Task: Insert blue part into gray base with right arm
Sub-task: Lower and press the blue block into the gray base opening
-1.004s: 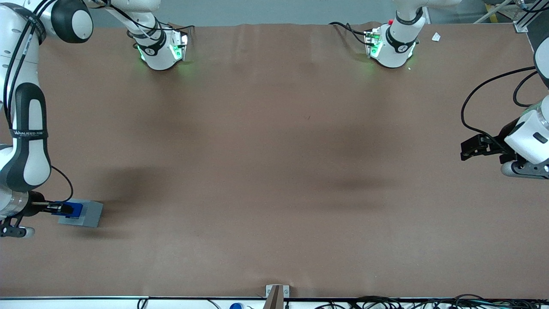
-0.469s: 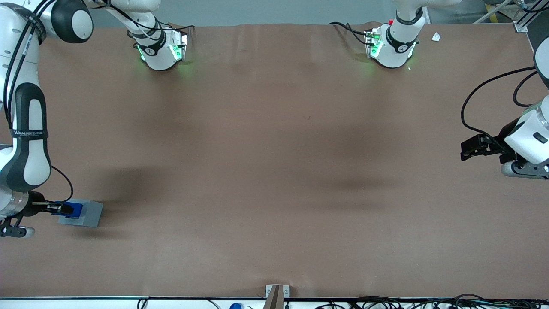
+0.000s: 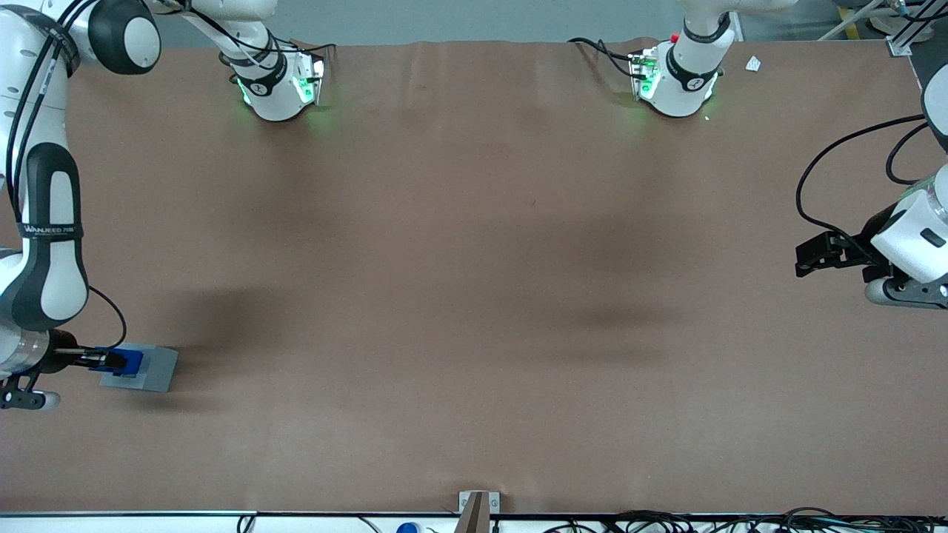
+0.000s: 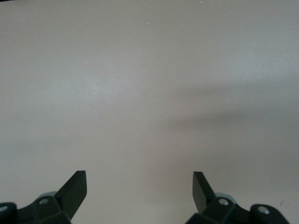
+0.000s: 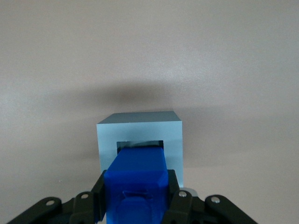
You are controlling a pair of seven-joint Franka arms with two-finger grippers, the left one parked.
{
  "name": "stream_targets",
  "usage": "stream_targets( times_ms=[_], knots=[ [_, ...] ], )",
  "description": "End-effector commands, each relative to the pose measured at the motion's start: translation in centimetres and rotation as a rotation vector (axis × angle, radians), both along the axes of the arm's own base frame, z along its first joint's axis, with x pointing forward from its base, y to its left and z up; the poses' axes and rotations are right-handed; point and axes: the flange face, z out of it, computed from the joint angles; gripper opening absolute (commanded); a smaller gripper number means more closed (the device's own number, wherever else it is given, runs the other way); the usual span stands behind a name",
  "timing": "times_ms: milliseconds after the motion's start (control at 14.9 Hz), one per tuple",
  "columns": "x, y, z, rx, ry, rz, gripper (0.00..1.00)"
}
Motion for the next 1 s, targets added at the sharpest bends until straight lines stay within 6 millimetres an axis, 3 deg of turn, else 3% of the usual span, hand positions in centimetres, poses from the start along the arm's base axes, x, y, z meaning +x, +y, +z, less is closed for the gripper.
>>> stream_targets(
  times_ms=[0, 335, 937],
  knots=[
    [0.1, -0.1, -2.3, 0.006, 0.007, -0.010, 0.00],
    [0.5, 0.0, 0.5, -0.002, -0.035, -0.003, 0.00],
    [0.5, 0.0, 1.1, 0.004, -0.043, 0.005, 0.00]
  ],
)
